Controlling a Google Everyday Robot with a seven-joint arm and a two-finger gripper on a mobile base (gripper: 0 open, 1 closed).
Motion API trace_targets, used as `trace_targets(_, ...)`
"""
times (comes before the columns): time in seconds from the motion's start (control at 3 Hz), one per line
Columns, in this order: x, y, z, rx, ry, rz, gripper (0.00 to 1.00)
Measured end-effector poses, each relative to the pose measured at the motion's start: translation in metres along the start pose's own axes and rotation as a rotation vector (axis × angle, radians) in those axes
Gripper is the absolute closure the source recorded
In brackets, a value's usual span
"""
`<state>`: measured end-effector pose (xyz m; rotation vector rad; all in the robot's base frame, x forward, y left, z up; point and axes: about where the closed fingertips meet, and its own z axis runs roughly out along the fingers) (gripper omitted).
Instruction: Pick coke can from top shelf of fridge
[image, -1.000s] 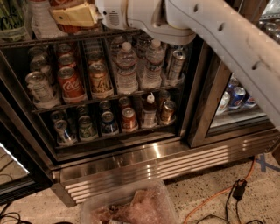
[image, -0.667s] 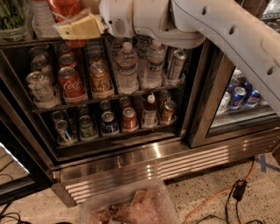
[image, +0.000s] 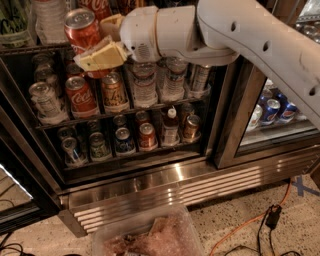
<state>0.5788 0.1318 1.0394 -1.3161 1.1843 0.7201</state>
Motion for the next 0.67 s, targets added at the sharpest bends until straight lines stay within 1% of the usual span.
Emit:
trace_targets(0.33,0.02,0.006,0.0,-0.002,0.023,0.013,1.0)
trace_targets(0.67,0.031,0.011,-0.001,0.005,0.019,0.029,1.0)
